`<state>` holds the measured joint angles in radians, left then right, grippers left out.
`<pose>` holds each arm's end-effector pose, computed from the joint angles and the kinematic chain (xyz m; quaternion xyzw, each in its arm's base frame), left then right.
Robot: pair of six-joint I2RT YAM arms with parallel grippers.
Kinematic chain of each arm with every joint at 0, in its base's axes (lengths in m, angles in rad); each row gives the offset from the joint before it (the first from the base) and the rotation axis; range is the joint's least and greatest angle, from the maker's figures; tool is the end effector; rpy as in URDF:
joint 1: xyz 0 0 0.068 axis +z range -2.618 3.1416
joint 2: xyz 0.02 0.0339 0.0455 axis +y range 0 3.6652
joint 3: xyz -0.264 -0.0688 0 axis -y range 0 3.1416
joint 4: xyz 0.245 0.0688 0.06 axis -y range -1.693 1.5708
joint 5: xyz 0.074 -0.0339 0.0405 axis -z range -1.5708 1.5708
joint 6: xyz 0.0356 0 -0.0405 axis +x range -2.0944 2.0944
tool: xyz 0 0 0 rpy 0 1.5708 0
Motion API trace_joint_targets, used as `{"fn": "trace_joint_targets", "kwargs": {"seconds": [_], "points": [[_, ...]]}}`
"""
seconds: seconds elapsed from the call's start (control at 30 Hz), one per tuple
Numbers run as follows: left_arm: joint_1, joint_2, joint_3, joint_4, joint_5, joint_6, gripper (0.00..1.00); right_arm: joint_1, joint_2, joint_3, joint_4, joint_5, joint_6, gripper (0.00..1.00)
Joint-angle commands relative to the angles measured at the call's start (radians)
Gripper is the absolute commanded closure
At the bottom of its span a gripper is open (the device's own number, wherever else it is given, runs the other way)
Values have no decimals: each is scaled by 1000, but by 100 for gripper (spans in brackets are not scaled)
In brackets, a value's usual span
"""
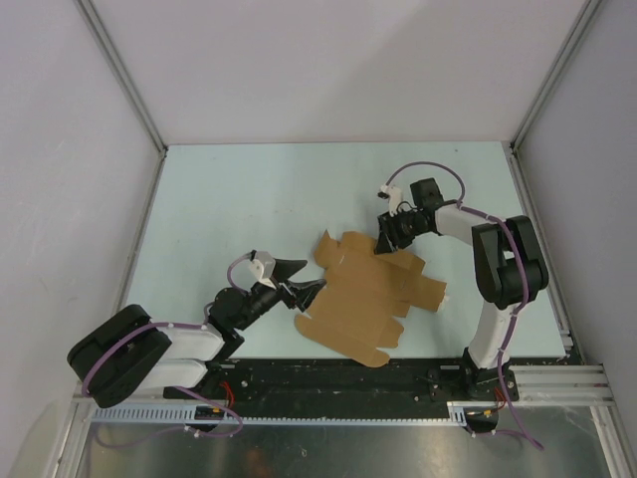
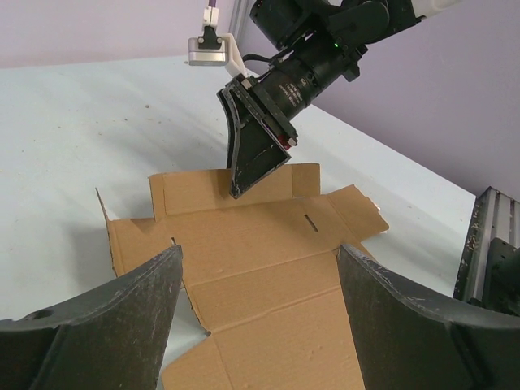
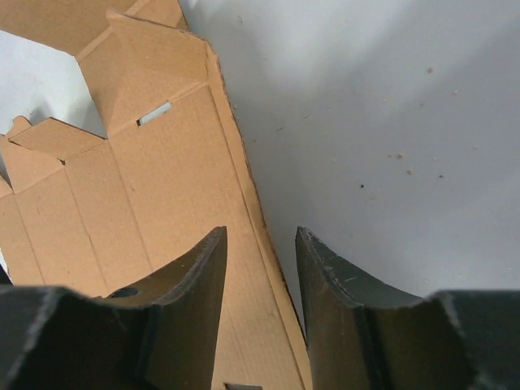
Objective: Fold the paper box
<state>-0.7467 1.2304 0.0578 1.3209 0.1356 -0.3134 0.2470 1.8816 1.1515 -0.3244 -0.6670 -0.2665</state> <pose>0.1364 -0.1327 0.1759 0.1901 0.6250 -0.4203 0.6297 0.3569 0.1127 0.1575 -0.3128 0.8624 0.3141 0.2443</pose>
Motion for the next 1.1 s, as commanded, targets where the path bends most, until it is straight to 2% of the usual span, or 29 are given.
{"fn": "trace_joint_targets", "kwargs": {"seconds": [0.0,0.23,0.37,0.43,0.53,0.6,0.73,0.9,1.0,1.03,1.07], "points": [[12,-6,-18,90,12,10,18,6,5,39,-22,-13,-16,60],[17,-20,-21,90,-23,-6,16,40,-35,39,-25,56,-8,73],[61,-23,-10,78,-53,-65,10,61,-96,39,-5,113,1,100],[96,-10,7,74,-45,-128,6,78,-139,39,1,153,-2,100],[173,9,34,64,-21,-225,9,126,-196,39,13,260,-19,100],[234,27,65,57,68,-256,0,178,-222,39,13,384,-48,100],[311,40,106,49,199,-334,0,245,-257,37,19,576,-138,100],[331,-6,105,47,214,-299,0,276,-323,-21,108,693,-234,100],[355,-20,100,34,202,-291,0,285,-380,-59,163,698,-284,100],[366,-20,100,31,211,-299,2,291,-398,-91,171,690,-313,100],[388,-17,102,25,217,-303,8,313,-415,-113,185,692,-351,100]]}}
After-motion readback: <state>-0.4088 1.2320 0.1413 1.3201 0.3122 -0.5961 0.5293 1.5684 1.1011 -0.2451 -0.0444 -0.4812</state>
